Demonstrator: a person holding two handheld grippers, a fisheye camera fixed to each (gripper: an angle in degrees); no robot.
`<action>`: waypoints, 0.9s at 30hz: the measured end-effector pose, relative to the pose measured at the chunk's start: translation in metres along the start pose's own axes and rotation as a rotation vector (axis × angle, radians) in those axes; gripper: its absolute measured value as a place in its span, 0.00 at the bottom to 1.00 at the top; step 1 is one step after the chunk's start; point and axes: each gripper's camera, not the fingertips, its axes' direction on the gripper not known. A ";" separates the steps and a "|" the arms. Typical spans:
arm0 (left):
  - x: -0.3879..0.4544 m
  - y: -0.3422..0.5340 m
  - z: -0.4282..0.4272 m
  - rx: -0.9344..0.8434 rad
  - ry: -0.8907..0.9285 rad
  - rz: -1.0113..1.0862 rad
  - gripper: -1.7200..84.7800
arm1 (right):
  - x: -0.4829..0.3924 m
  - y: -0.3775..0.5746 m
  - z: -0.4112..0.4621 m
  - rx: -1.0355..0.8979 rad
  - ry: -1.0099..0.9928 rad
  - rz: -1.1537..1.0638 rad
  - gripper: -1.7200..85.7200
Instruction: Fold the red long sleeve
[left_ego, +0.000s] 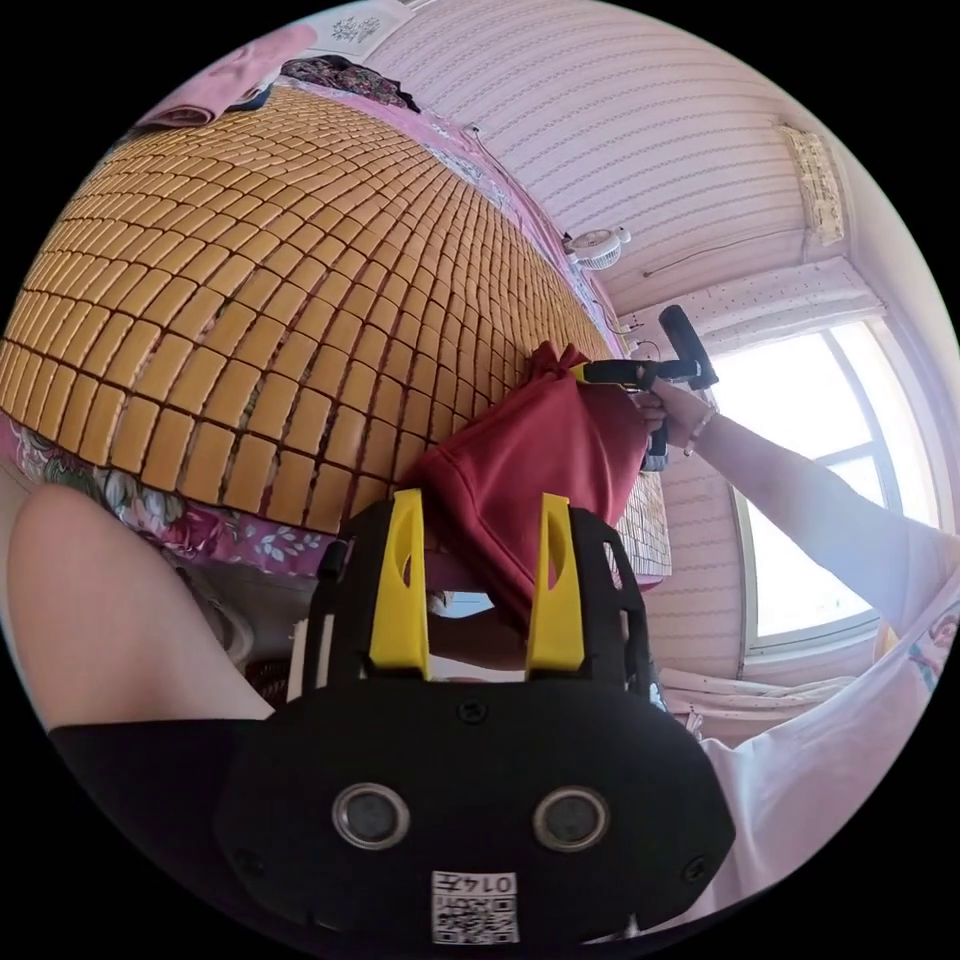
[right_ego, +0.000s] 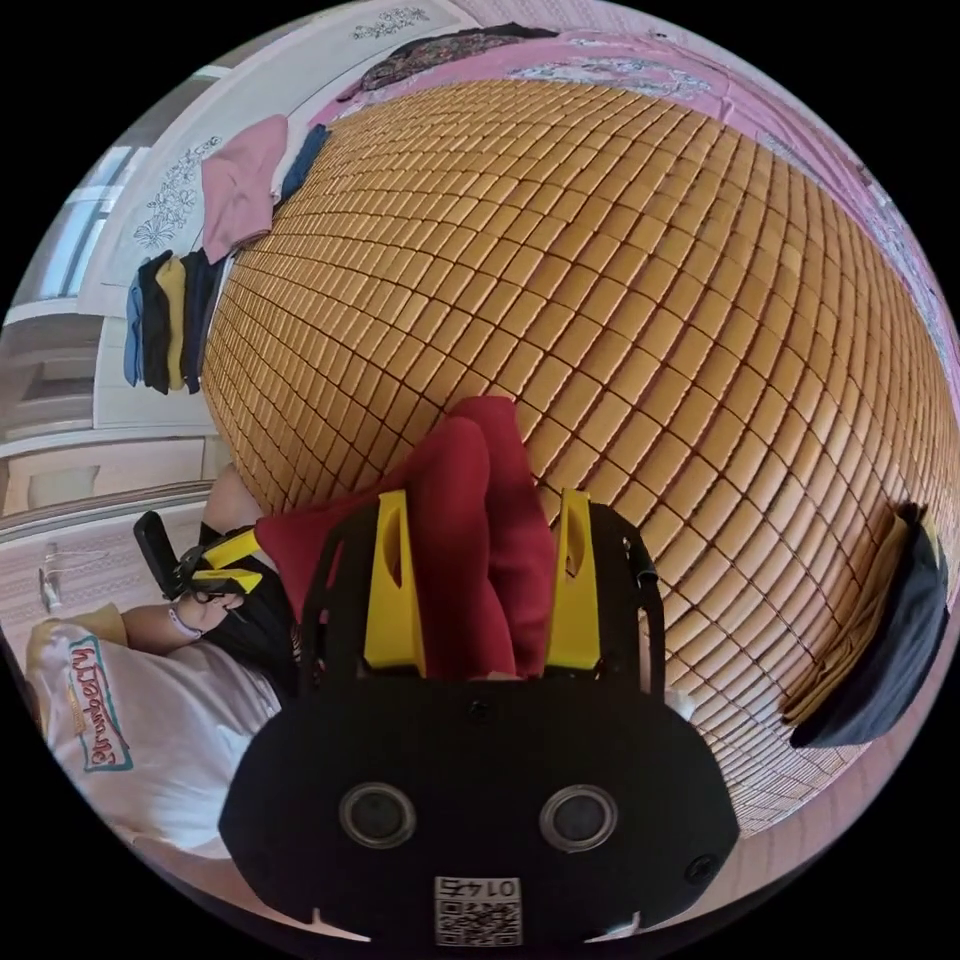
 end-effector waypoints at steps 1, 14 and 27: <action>0.001 -0.002 0.005 -0.012 -0.011 0.009 0.18 | 0.012 -0.009 0.004 -0.037 -0.061 0.026 0.22; 0.031 -0.002 0.008 -0.090 -0.110 0.073 0.17 | -0.016 0.067 -0.050 0.203 -0.042 -0.225 0.12; 0.114 0.015 -0.009 0.024 -0.360 0.473 0.25 | -0.085 0.225 -0.101 0.428 0.085 -0.326 0.12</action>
